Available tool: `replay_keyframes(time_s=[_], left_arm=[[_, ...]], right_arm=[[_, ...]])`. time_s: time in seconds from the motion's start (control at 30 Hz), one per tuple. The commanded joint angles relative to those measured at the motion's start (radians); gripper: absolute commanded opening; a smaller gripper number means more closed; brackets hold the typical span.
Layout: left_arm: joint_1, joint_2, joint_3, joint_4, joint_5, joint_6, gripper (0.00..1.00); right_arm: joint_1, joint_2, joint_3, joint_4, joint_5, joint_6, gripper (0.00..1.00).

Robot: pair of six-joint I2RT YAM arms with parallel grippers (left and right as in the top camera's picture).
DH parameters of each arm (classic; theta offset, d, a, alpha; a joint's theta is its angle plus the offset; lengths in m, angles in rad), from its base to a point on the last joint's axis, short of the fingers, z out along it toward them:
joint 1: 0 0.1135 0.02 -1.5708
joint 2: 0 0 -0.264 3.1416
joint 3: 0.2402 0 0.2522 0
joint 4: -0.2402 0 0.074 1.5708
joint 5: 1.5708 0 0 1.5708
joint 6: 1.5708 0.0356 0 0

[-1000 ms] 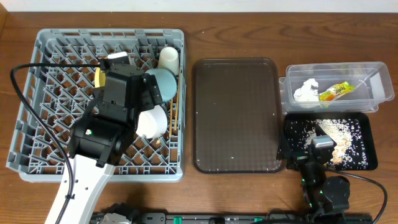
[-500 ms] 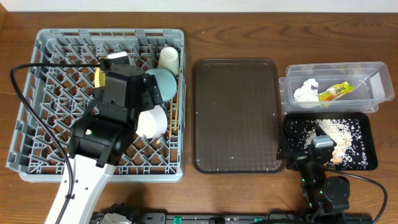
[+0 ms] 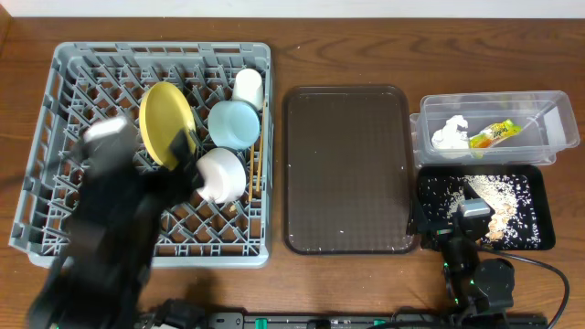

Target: Sort waste into correct bins and load items into the dishwasher rack

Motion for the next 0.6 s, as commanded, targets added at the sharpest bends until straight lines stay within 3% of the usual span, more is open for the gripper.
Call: replay_keyframes(time_s=[0.0, 0.33, 0.57], left_arm=[[0.021, -0.15, -0.004, -0.057, -0.021, 0.018, 0.95], [0.054, -0.562, -0.042, -0.426, -0.023, 0.015, 0.95], [0.065, -0.723, -0.168, -0.435, -0.024, -0.032, 0.95]], right_arm=[[-0.018, -0.006, -0.002, -0.004, -0.003, -0.015, 0.99], [-0.018, -0.006, -0.002, -0.004, -0.003, -0.015, 0.99], [-0.018, -0.006, -0.002, -0.003, -0.003, -0.015, 0.99]])
